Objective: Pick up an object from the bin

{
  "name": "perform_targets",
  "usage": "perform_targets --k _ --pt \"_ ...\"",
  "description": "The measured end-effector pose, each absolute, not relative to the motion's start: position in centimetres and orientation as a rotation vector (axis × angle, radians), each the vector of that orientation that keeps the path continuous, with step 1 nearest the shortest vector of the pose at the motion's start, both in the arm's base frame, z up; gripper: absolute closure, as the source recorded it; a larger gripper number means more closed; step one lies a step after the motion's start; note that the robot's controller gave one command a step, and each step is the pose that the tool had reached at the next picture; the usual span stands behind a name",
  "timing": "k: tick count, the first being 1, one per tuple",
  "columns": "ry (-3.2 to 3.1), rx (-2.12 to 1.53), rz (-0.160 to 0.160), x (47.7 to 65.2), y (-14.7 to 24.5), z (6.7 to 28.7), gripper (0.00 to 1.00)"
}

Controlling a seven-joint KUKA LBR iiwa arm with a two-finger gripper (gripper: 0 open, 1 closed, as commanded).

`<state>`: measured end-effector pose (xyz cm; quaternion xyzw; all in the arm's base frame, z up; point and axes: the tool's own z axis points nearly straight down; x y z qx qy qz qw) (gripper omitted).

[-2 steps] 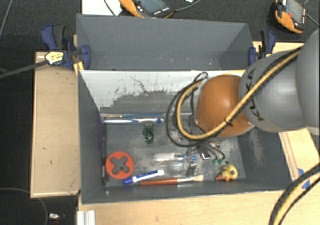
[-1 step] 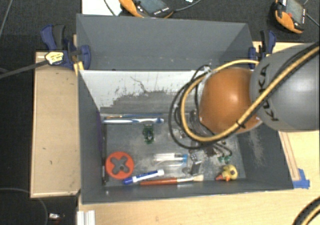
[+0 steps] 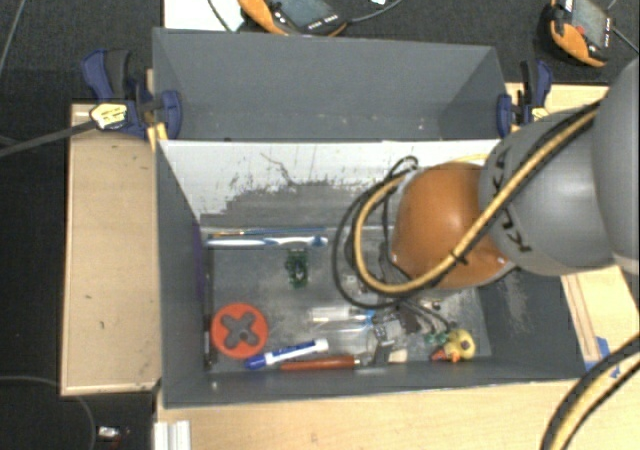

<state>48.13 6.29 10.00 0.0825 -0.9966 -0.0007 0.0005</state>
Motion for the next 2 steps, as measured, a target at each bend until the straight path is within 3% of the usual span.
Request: perform_targets --k 1,2 --pt "-3.102 0.636 0.004 48.7 5.4 7.1 0.0" --pt "-3.121 0.395 -0.004 48.7 7.1 7.0 1.0"
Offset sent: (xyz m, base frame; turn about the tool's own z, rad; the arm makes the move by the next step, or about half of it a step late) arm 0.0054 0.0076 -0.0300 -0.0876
